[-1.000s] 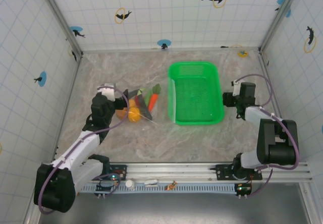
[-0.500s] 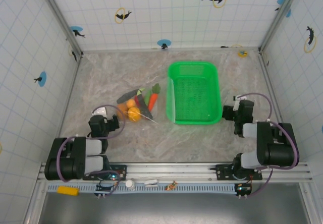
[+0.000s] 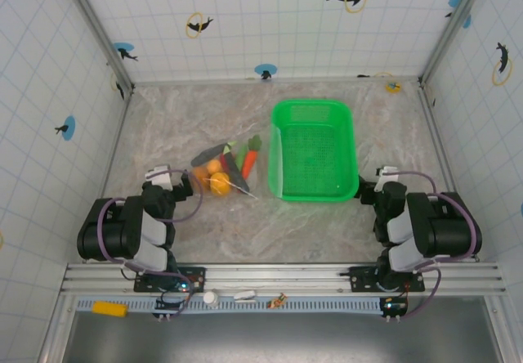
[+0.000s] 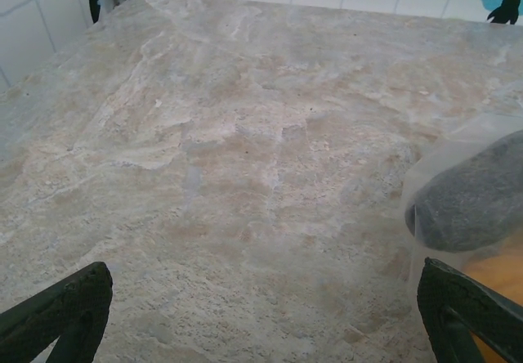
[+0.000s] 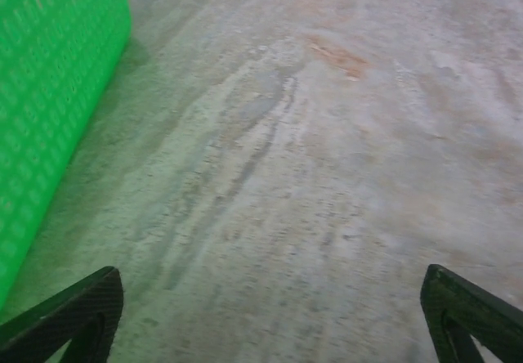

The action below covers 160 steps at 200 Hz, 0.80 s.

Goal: Place the food in the zip-top bag and seal the zipper

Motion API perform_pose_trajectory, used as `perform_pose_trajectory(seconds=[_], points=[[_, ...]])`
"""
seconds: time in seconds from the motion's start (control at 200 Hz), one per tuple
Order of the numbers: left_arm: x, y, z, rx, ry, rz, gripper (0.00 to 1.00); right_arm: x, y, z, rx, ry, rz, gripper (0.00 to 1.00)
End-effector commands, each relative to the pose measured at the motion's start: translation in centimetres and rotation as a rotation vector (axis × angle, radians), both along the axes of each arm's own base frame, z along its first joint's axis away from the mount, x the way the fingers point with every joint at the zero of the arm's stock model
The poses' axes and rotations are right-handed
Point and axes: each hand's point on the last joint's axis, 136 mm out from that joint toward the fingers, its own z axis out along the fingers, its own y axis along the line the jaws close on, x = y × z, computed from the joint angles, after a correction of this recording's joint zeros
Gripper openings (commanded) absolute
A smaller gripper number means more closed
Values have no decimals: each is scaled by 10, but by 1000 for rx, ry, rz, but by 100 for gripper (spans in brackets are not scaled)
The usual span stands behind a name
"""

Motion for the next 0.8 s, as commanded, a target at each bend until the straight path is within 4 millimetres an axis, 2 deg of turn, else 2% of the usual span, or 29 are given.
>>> perform_pose_trajectory(seconds=[0.0, 0.796], points=[[-1, 7, -3, -4, 9, 37, 98, 4, -14, 21, -49, -97, -72, 99], [-2, 7, -3, -4, 10, 40, 98, 4, -14, 22, -44, -102, -71, 99]])
